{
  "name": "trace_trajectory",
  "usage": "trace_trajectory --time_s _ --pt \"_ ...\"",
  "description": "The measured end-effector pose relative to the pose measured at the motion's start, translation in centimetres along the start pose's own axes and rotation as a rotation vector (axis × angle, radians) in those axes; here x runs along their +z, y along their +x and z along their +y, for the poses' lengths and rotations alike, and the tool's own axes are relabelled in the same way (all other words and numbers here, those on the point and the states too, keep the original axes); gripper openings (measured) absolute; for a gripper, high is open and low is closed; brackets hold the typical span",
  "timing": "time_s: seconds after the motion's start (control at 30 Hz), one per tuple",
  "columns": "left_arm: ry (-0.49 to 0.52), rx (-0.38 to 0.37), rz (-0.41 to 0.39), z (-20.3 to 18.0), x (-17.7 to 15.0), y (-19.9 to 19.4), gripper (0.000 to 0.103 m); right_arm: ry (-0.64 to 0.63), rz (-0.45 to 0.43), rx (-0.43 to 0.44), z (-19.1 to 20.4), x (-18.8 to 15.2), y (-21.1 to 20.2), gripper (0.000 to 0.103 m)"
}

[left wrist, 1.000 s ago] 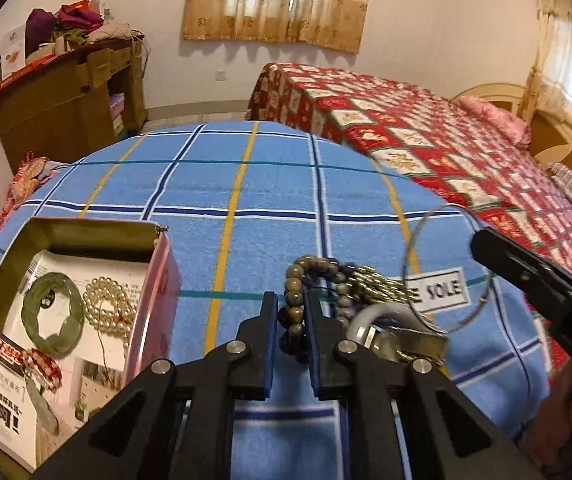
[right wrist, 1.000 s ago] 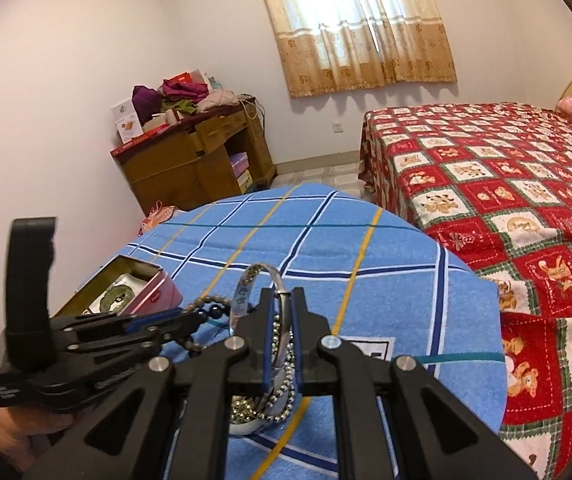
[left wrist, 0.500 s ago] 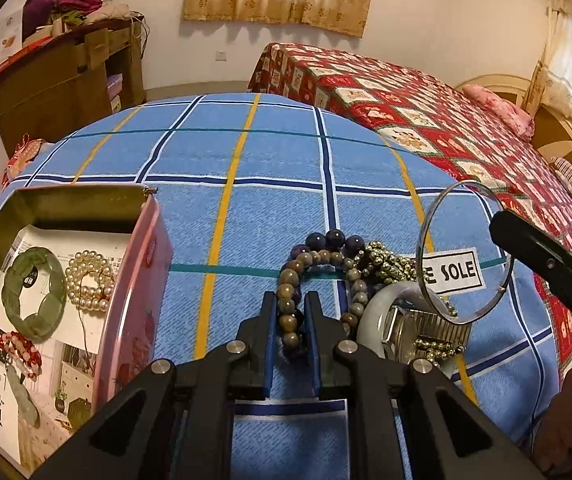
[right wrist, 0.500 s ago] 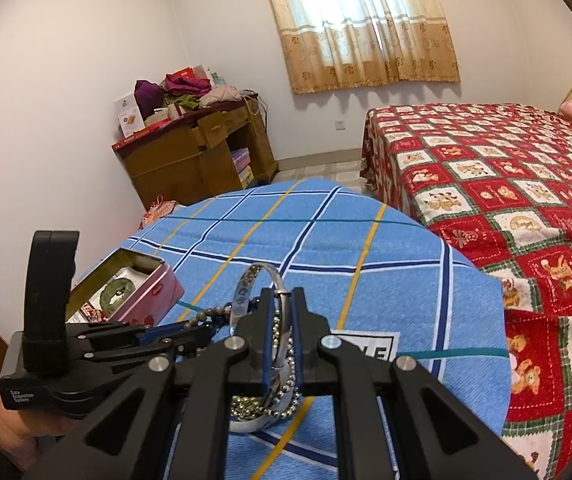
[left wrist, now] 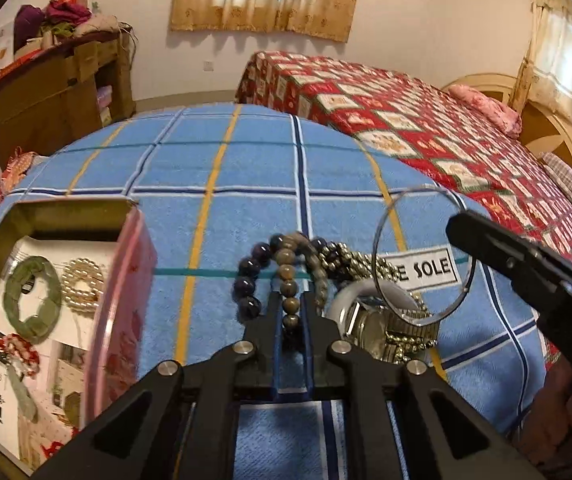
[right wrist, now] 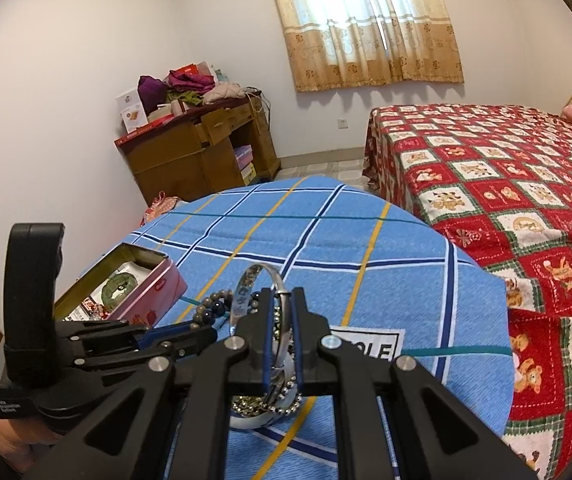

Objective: Organize jewelry
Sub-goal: 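Grasp the grey-brown bead bracelet with the left tool while the right tool holds the bangle, then lower the bead bracelet and silver bangle into the pink tin and open both tools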

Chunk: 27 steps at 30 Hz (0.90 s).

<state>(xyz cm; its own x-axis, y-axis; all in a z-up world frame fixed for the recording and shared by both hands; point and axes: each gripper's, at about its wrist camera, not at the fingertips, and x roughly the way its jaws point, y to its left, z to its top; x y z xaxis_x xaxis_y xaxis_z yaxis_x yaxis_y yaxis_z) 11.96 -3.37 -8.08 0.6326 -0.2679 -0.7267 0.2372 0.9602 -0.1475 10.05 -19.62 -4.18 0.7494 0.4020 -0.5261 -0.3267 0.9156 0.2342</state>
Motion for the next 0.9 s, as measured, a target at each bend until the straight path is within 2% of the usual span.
trace_trajectory --time_s 0.23,0.4,0.63,0.77,0.9 --pt "0.004 -0.003 -0.043 0.0 0.6 -1.5 0.007 -0.007 -0.009 0.008 0.4 0.2 -0.5 0.011" --pt "-0.006 -0.006 -0.103 0.3 1.3 -4.5 0.007 -0.033 -0.018 0.032 1.6 0.7 -1.2 0.011" --pt "0.001 0.085 -0.192 1.8 2.0 -8.6 0.007 -0.068 0.002 0.097 3.8 1.5 -0.5 0.011" --pt "-0.015 0.146 -0.21 3.6 2.1 -9.5 0.007 -0.088 0.017 0.131 5.3 1.8 0.1 0.011" --pt "-0.058 0.176 -0.208 5.7 1.8 -9.8 0.007 -0.115 0.029 0.167 6.8 2.3 0.7 0.011"
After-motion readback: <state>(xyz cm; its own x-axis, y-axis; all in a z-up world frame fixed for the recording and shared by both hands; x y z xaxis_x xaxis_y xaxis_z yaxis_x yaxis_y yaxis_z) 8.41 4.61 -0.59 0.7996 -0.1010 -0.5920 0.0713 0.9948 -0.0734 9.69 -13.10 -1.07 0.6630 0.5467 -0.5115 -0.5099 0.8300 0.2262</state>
